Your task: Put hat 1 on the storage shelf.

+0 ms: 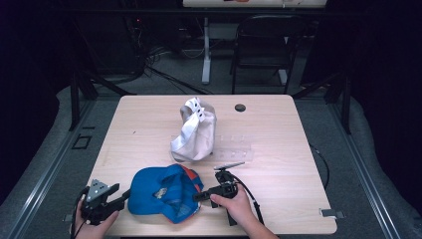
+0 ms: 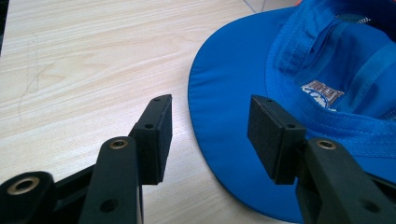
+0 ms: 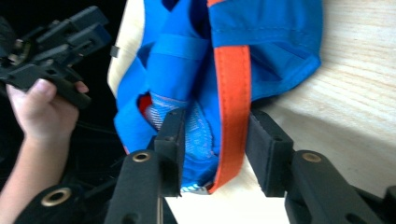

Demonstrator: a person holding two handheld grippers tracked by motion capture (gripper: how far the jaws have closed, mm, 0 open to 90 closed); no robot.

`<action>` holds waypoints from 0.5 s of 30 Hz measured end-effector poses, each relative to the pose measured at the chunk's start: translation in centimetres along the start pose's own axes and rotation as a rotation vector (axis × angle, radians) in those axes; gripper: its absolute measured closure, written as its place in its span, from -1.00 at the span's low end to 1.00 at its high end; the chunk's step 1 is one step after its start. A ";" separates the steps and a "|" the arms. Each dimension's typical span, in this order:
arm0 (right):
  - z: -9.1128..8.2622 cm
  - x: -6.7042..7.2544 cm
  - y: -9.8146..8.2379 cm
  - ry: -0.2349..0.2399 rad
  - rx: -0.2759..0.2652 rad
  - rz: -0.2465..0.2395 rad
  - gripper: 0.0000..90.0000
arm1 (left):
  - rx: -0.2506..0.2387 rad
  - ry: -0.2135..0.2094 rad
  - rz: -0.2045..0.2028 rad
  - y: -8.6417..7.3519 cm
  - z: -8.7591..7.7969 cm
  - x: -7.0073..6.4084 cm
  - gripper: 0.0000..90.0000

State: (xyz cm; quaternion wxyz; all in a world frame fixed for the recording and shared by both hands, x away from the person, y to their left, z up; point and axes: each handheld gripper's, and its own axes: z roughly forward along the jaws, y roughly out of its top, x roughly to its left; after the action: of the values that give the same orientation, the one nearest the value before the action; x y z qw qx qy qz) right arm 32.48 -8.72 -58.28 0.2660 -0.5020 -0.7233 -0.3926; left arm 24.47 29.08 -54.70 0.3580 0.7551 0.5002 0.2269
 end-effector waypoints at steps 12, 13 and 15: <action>-0.9 0.6 -0.3 0.041 -0.051 0.032 0.70 | -0.004 -0.001 0.005 0.1 0.1 0.0 0.13; -1.1 0.6 -0.3 0.037 -0.042 0.033 0.71 | -0.001 0.000 0.004 0.1 0.1 0.0 0.13; -1.3 0.7 -0.3 0.054 -0.044 0.045 0.71 | -0.002 -0.002 0.006 0.1 0.1 0.0 0.13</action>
State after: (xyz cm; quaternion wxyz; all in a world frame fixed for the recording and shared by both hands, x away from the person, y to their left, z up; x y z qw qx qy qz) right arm 31.97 -9.44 -57.09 0.2831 -0.5132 -0.6955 -0.4158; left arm 24.58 29.00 -54.74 0.3584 0.7565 0.4973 0.2277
